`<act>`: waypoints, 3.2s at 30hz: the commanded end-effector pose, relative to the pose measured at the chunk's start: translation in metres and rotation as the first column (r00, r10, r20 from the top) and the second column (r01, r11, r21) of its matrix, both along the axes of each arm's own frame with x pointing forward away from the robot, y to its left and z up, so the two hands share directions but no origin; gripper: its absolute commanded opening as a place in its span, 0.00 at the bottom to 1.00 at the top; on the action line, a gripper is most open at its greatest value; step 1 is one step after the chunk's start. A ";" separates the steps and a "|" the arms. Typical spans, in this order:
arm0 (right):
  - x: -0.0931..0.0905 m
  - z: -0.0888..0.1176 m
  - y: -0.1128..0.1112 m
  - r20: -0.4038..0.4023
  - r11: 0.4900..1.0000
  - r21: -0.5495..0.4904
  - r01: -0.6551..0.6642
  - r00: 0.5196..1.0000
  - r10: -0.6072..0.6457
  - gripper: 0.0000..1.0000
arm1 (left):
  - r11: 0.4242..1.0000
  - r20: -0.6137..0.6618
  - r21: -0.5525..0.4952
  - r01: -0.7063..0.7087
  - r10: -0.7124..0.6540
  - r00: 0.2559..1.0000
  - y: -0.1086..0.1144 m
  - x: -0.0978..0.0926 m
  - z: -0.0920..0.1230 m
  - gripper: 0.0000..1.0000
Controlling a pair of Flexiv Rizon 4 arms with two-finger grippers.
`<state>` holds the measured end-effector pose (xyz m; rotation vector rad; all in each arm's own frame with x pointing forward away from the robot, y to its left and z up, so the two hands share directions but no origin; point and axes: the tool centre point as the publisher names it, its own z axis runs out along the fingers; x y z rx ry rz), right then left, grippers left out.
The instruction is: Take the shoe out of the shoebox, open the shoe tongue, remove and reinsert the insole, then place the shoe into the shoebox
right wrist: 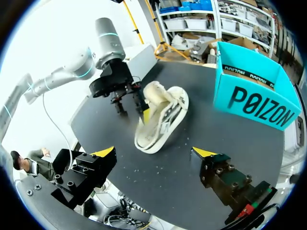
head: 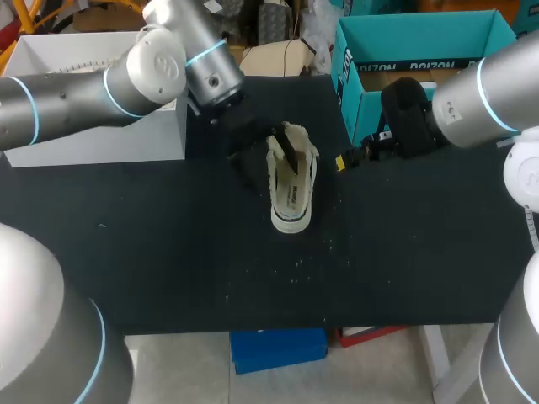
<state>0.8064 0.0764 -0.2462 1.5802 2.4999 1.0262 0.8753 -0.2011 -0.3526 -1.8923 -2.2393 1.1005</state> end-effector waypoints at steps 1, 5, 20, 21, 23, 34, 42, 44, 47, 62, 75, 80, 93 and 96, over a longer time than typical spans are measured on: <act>0.000 0.000 0.001 -0.001 1.000 -0.001 0.001 1.000 -0.001 1.00 | 0.999 0.179 0.054 -0.010 0.000 0.984 -0.005 -0.005 0.020 0.23; 0.000 0.000 0.001 -0.001 1.000 -0.001 0.001 1.000 -0.001 1.00 | 0.998 0.278 0.049 -0.032 0.017 0.960 -0.003 0.006 0.027 0.00; 0.000 0.000 0.001 -0.001 1.000 -0.001 0.001 1.000 -0.001 1.00 | 0.964 0.400 -0.122 -0.236 0.266 0.877 0.031 0.074 0.066 0.00; 0.000 0.000 0.001 -0.001 1.000 -0.001 0.001 1.000 -0.001 1.00 | 0.963 0.405 -0.122 -0.240 0.269 0.874 0.031 0.080 0.067 0.00; 0.000 0.000 0.001 -0.001 1.000 -0.001 0.001 1.000 -0.001 1.00 | 0.965 0.398 -0.105 -0.241 0.263 0.879 0.028 0.095 0.065 0.00; 0.000 0.000 0.001 -0.001 1.000 -0.001 0.001 1.000 -0.001 1.00 | 0.976 0.350 -0.074 -0.203 0.216 0.912 -0.003 0.168 0.053 0.00; 0.000 0.000 0.001 -0.001 1.000 -0.001 0.001 1.000 -0.001 1.00 | 0.993 0.207 -0.096 -0.075 0.093 0.974 -0.044 0.169 0.032 0.00; 0.000 0.000 0.001 -0.001 1.000 -0.001 0.001 1.000 -0.001 1.00 | 0.995 0.181 -0.091 -0.041 0.057 0.982 -0.051 0.160 0.029 0.00; 0.000 0.000 0.001 -0.001 1.000 -0.001 0.001 1.000 -0.001 1.00 | 0.998 0.155 -0.063 -0.011 0.020 0.988 -0.053 0.144 0.027 0.00; 0.000 0.000 0.001 -0.001 1.000 -0.001 0.001 1.000 -0.001 1.00 | 0.996 0.094 0.011 0.091 -0.092 0.991 -0.050 0.095 0.011 0.00; 0.000 0.000 0.001 -0.001 1.000 -0.001 0.001 1.000 -0.001 1.00 | 0.993 0.037 0.021 0.115 -0.116 0.993 -0.062 0.084 -0.017 0.00; 0.000 0.000 0.001 -0.001 1.000 -0.001 0.001 1.000 -0.001 1.00 | 0.993 0.133 -0.024 0.118 -0.114 0.985 -0.067 0.092 0.012 0.00; 0.000 0.000 0.001 -0.001 1.000 -0.001 0.001 1.000 -0.001 1.00 | 0.998 0.271 0.030 -0.057 0.047 0.961 0.015 0.110 0.046 0.00; 0.000 0.000 0.001 -0.001 1.000 -0.001 0.001 1.000 -0.001 1.00 | 0.998 0.260 0.035 -0.057 0.046 0.964 0.018 0.106 0.039 0.00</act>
